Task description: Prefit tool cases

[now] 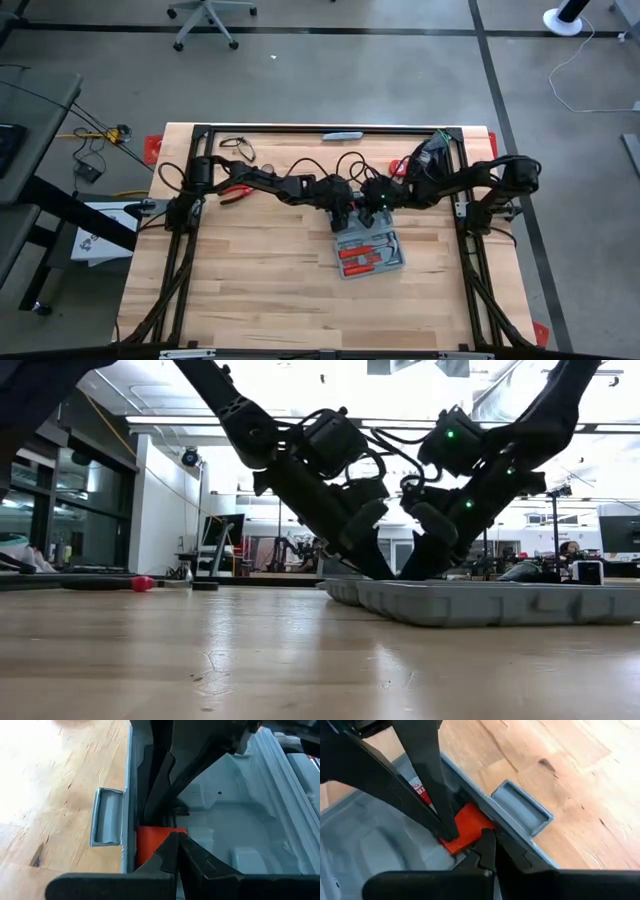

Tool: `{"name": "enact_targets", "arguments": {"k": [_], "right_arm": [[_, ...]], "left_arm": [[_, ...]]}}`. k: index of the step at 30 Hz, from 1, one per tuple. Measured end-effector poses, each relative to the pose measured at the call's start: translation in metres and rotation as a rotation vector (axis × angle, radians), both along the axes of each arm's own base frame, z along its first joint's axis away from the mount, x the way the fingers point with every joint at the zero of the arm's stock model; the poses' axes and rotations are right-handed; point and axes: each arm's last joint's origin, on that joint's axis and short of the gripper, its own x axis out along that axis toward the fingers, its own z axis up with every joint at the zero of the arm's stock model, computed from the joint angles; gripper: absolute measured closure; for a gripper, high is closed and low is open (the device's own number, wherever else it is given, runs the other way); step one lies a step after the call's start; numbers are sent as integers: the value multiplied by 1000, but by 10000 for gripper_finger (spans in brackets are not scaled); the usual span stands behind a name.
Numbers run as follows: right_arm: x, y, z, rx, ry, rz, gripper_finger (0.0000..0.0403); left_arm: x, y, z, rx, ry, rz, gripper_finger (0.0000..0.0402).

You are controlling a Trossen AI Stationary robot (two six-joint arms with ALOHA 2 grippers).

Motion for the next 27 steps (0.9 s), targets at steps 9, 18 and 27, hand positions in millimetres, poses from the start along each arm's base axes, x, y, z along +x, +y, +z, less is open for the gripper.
{"name": "enact_targets", "arguments": {"k": [9, 18, 27], "right_arm": [[1, 0, -1, 9, -13, 10, 403], [1, 1, -1, 11, -20, 13, 403], [6, 6, 15, -21, -147, 58, 403]], "left_arm": [[-9, 0, 40, 81, -19, 0, 402], [3, -3, 11, 32, -56, -15, 402], [1, 1, -5, -19, 1, 18, 402]]}}
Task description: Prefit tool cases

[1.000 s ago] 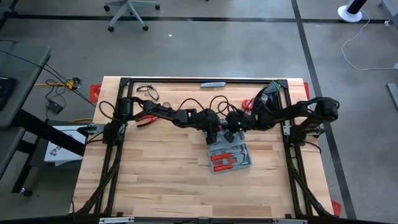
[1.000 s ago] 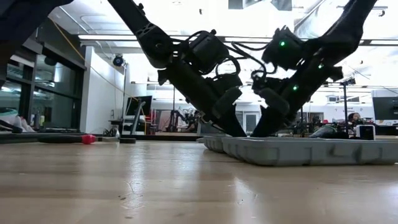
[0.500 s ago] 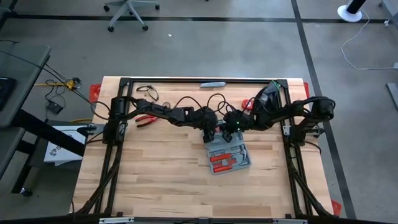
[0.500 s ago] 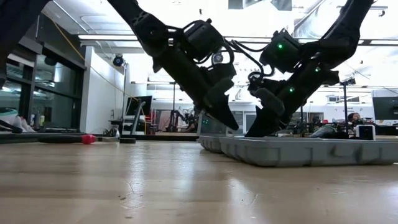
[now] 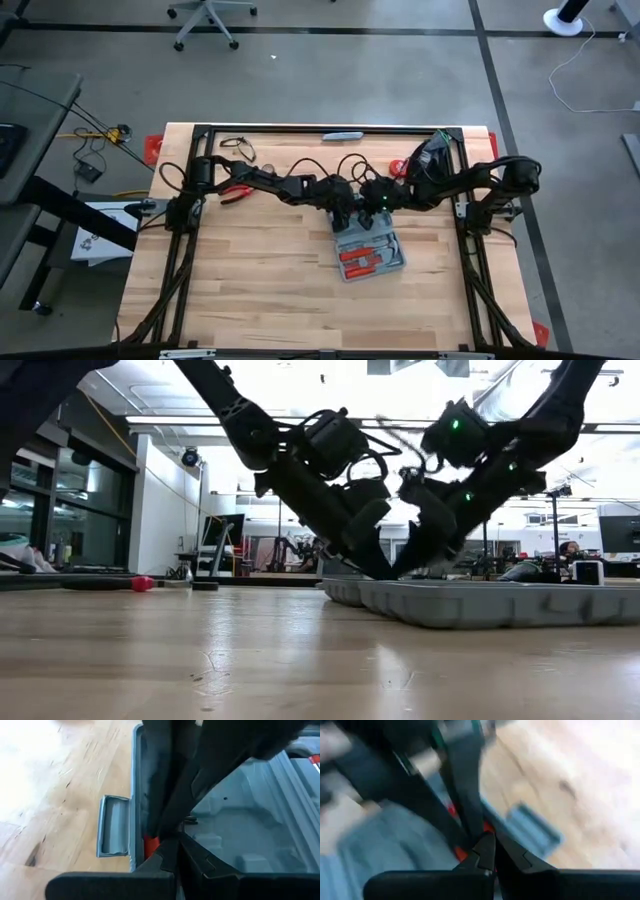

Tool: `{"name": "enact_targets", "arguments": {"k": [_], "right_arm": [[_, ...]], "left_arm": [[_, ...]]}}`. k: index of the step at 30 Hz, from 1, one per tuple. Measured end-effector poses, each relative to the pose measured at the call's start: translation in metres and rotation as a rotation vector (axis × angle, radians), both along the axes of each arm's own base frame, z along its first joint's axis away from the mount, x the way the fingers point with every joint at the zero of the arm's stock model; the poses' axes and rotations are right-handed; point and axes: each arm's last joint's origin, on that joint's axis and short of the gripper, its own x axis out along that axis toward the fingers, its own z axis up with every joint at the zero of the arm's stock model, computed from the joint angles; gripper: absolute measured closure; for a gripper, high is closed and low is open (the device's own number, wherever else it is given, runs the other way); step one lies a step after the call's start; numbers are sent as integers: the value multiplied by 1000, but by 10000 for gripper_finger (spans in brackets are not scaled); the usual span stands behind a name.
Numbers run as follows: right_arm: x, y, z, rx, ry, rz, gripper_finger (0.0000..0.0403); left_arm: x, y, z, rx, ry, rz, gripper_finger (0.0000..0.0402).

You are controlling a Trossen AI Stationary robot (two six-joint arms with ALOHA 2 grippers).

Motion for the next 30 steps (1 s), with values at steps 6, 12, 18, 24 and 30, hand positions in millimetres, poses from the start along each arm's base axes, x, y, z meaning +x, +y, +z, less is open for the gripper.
{"name": "enact_targets", "arguments": {"k": [6, 12, 18, 24, 30], "right_arm": [[9, 0, 20, 35, -200, 59, 403], [12, 1, 26, 50, -272, 74, 403], [17, 3, 38, 84, -399, 144, 403], [20, 1, 49, 107, -495, 191, 403], [21, 9, 53, 132, -542, 246, 403]], "left_arm": [[-2, -3, 11, 24, -16, -24, 402], [-8, -3, 23, 53, -37, -28, 402], [-20, -6, 34, 98, -75, -21, 402], [-38, -20, 50, 108, -150, -40, 402], [-77, -42, 68, 66, -270, -55, 402]]}}
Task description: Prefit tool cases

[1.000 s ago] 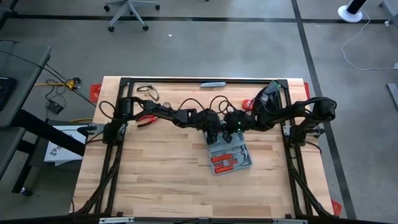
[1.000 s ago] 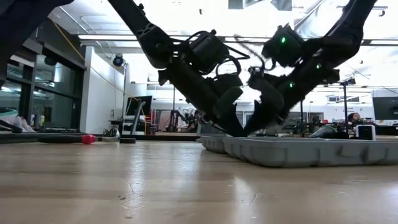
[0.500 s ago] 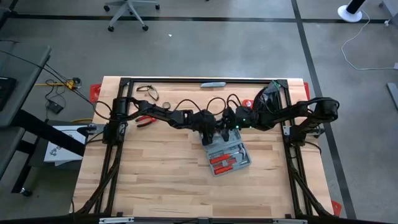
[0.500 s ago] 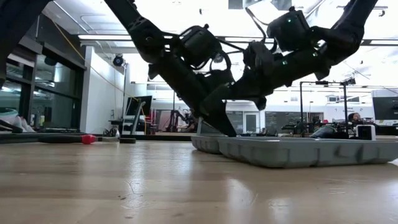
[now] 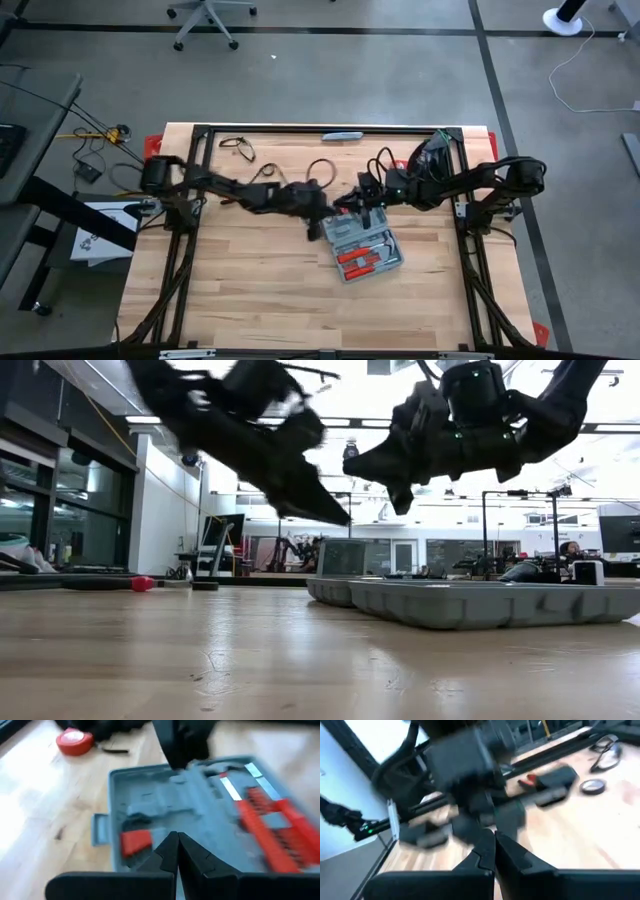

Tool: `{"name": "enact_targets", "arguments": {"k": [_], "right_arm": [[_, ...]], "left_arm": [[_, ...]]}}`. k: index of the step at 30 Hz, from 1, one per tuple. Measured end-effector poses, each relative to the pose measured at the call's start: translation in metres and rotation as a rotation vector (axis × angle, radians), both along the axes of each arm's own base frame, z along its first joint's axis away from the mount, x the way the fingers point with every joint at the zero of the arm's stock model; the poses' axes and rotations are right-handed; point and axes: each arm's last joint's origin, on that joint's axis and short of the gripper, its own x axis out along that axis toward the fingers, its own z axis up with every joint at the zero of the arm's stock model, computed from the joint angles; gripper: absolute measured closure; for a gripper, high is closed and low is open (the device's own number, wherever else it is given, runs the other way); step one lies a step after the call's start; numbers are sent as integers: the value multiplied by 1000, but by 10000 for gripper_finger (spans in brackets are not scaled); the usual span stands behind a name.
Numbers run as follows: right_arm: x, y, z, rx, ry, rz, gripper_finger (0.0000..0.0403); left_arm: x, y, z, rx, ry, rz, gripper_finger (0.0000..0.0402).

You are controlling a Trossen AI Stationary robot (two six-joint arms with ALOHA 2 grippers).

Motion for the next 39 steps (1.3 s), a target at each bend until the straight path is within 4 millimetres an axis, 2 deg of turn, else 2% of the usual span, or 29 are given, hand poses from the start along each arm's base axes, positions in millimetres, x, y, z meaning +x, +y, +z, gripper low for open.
{"name": "enact_targets", "arguments": {"k": [4, 8, 12, 17, 20, 33, 39], "right_arm": [[5, 8, -11, 21, 14, 25, 403], [13, 12, -12, 67, -157, 62, 403], [22, 12, -27, 161, -252, 106, 403], [35, 11, -57, 226, -158, 79, 403], [42, 10, -66, 261, -135, 74, 403], [44, 20, -70, 325, -82, 138, 403], [44, 20, -67, 297, -92, 140, 403]], "left_arm": [[-38, -14, 2, -41, -150, 5, 402], [-70, -18, 2, -83, -281, 50, 402], [-89, -18, -2, -153, -295, 128, 402], [-97, -21, -12, -159, -263, 205, 402], [-98, -21, -13, -150, -255, 225, 402], [-98, -21, -14, -148, -246, 225, 402], [-98, -21, -14, -148, -245, 225, 402]]}}
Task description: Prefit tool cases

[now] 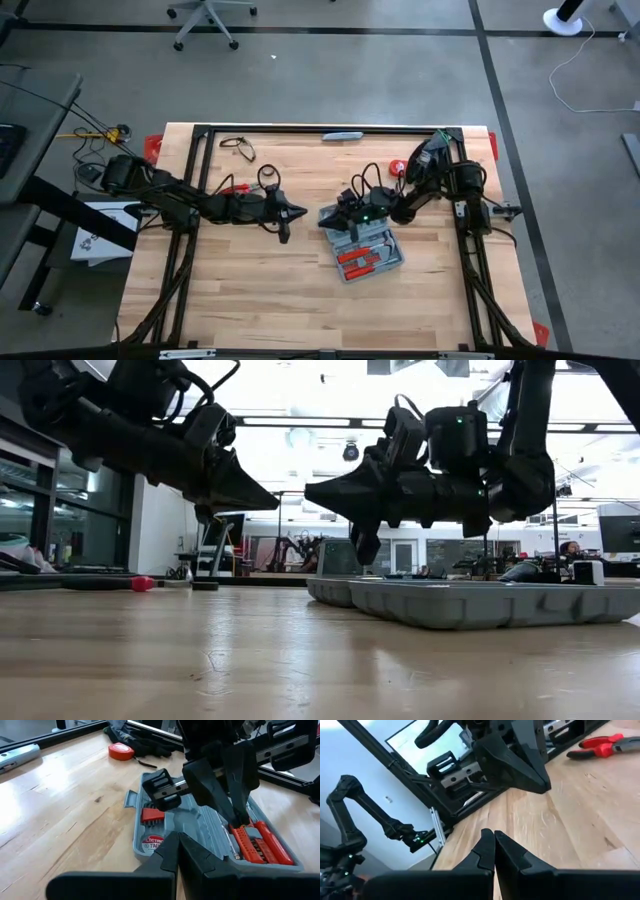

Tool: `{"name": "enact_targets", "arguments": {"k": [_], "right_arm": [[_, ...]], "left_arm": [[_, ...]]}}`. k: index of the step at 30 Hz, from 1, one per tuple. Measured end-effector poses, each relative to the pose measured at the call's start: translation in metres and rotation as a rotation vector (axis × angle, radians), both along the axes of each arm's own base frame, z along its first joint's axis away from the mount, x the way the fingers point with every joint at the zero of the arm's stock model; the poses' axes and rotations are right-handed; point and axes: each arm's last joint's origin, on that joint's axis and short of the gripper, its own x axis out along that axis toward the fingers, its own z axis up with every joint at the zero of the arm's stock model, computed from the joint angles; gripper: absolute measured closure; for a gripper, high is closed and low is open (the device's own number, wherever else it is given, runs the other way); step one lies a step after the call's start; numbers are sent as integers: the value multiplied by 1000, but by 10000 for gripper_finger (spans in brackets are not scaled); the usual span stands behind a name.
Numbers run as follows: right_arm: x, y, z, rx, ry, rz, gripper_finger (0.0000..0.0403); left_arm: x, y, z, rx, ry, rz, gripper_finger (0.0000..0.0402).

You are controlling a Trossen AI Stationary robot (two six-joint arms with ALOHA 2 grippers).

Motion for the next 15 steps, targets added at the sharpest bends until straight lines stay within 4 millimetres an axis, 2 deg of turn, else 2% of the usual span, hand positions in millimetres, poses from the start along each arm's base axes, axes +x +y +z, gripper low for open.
{"name": "enact_targets", "arguments": {"k": [2, 6, 8, 11, 15], "right_arm": [[0, 0, -2, -14, 23, -5, 403], [0, -1, -18, -63, 179, -94, 403], [-1, -2, -21, -61, 179, -88, 403], [-2, -3, -14, -38, 128, -48, 403], [-1, -2, 9, -49, 52, -38, 403]], "left_arm": [[0, 0, 0, 0, 0, 0, 402], [0, 0, 0, 1, 0, 1, 402], [0, 0, 0, 1, 0, 1, 402], [0, 0, 0, 1, 1, 1, 402], [0, 0, 0, 1, 2, 1, 402]]}}
